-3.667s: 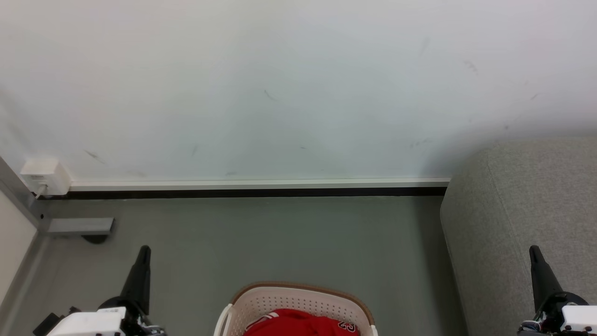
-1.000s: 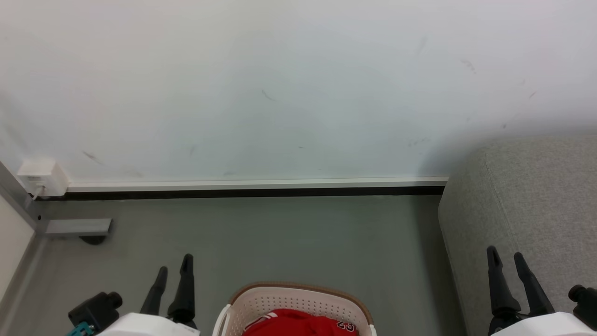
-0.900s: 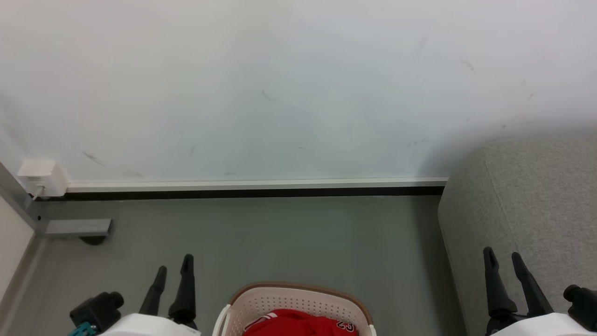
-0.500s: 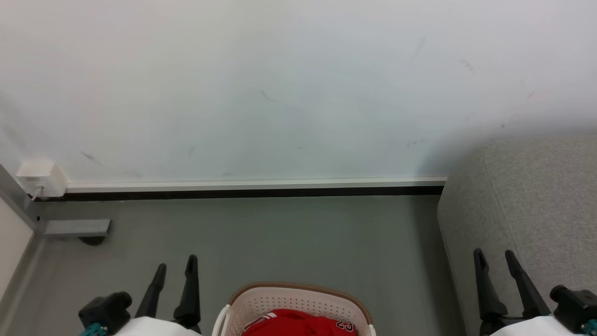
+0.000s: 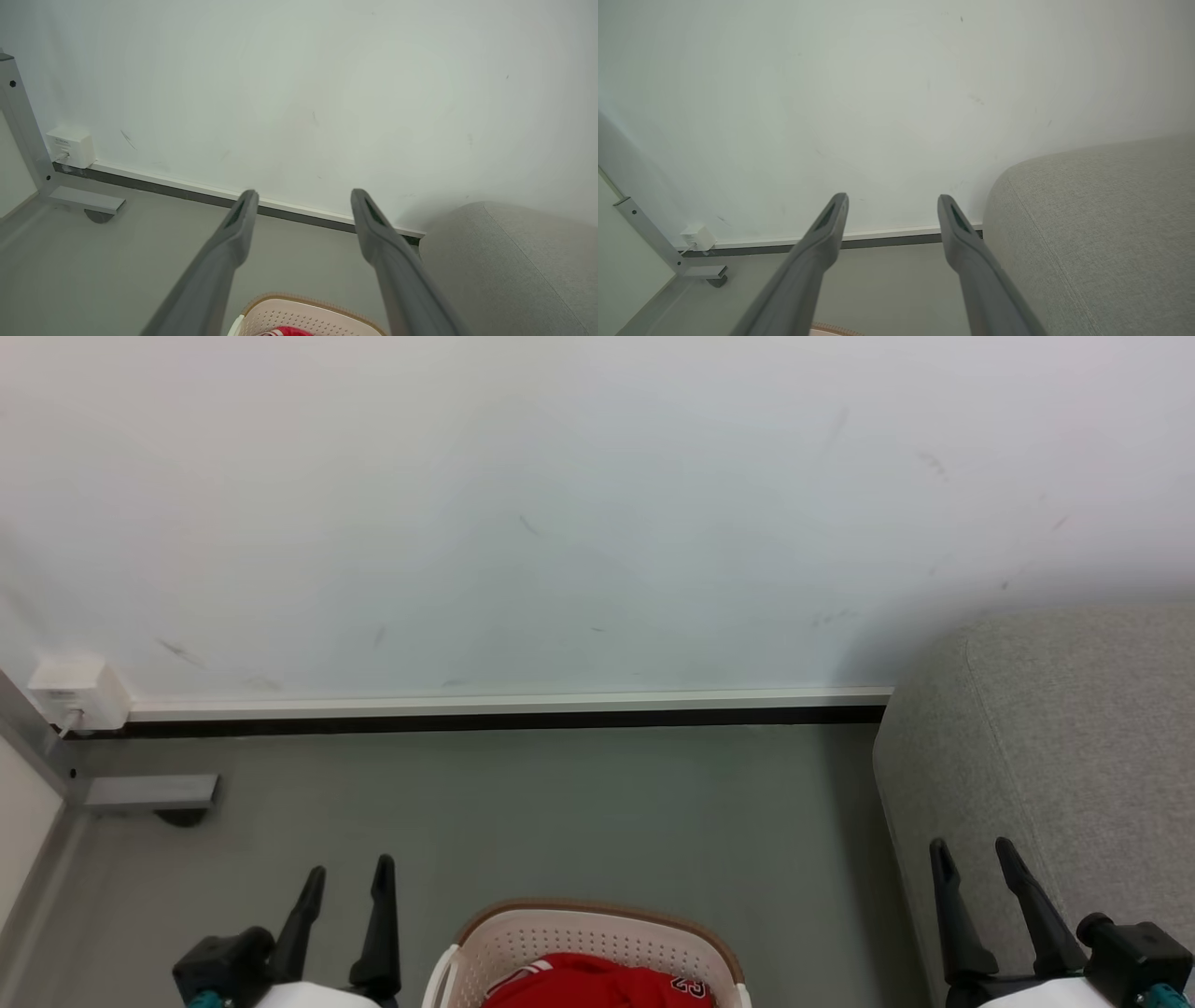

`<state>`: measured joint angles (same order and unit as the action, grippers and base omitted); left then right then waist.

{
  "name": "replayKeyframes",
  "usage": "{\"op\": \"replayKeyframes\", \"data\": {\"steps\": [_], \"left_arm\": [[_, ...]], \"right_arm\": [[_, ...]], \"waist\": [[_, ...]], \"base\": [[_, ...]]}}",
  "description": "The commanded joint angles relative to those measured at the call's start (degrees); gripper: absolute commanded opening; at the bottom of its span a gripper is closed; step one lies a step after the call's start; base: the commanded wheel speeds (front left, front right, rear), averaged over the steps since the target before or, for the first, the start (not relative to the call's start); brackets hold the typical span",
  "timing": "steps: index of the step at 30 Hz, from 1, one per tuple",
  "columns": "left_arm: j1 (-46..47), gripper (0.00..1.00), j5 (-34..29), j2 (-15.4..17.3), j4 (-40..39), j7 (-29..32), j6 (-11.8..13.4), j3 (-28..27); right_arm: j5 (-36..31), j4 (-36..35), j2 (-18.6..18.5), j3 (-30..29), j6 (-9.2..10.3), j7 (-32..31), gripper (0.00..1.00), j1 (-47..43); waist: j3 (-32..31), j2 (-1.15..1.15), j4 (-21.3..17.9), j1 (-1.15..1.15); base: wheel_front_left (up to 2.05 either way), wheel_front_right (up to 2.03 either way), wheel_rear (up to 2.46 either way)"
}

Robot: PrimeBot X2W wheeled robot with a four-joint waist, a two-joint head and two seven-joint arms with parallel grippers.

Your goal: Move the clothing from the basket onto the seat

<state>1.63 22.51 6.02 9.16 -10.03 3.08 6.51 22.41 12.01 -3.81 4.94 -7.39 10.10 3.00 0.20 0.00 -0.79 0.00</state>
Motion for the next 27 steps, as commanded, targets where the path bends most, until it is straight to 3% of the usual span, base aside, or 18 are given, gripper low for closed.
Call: {"op": "replayKeyframes", "data": {"steps": [1, 27], "left_arm": [[-0.38, 1.0, -1.54, 0.54, -0.17, -0.58, 0.17, 0.0], [-1.07, 1.0, -14.04, -0.22, -0.45, -3.77, -0.69, -1.31]], "right_arm": [[-1.59, -0.24, -0.25, 0.0, -0.15, 0.49, 1.0, -0.22], [-9.28, 1.11, 0.6, -0.19, -0.17, 3.68, 1.0, -0.85]], "waist": [[0.0, 0.0, -0.05, 0.0], [0.28, 0.0, -0.16, 0.0]], "base": [[0.0, 0.0, 0.0], [0.0, 0.0, 0.0]]}}
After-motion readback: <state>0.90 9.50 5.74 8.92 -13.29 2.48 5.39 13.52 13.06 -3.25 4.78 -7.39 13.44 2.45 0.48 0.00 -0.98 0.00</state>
